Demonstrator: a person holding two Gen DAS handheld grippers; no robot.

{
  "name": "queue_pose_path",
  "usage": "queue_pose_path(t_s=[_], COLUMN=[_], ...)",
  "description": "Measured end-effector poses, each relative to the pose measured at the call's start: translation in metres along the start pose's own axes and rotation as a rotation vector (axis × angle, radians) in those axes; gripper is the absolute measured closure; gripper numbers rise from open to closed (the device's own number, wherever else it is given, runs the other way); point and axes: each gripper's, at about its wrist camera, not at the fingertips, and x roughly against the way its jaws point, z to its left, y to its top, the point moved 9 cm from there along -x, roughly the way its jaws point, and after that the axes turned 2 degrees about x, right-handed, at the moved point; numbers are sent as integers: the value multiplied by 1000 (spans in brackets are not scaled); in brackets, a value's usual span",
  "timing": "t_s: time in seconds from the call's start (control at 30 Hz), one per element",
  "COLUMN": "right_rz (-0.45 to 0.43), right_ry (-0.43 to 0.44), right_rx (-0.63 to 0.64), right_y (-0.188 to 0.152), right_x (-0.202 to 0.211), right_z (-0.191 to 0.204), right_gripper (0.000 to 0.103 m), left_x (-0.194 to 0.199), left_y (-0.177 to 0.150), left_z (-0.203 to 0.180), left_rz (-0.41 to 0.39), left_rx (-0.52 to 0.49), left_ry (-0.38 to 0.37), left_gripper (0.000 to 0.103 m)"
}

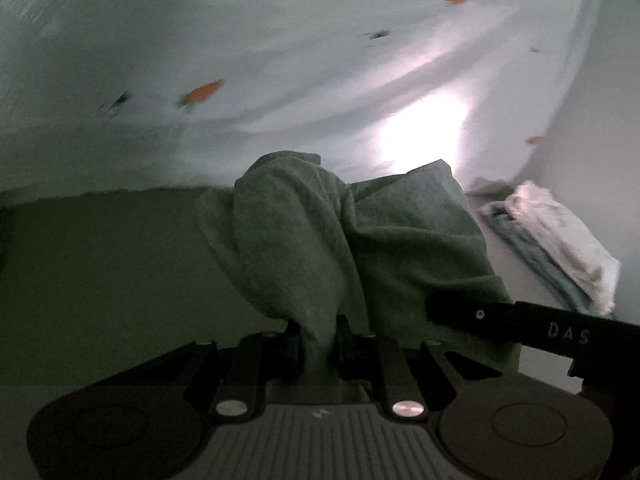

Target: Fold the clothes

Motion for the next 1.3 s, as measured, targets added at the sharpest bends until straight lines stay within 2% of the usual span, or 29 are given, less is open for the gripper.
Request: queue_pose_path(t_s=[0.13, 0.37, 0.67, 0.83, 1.07, 1.3], right_rz=[-50, -108, -105, -97, -126, -154], right_ry=[-42, -100, -102, -95, -79, -64], right_rx=[-41, -113, -168, -104, -26, 168], right_y=[11, 20, 51, 90, 169, 265], right_x=[44, 108, 159, 196, 247, 287], right_z=[-31, -96, -202, -261, -351, -392], right_gripper=[81, 81, 81, 81, 81, 81], left_x=[6, -5, -41, -61, -89, -103], left_y=[-1, -12, -23, -20, 8, 55], left_z=[-51, -137, -241, -317, -428, -518], left_rz=[-10, 11, 28, 26, -66, -172], left_rx=[-42, -114, -95, -52, -25, -44], left_ry=[-53, -134, -158, -168, -227, -306], left_gripper=[86, 86, 86, 86, 86, 86])
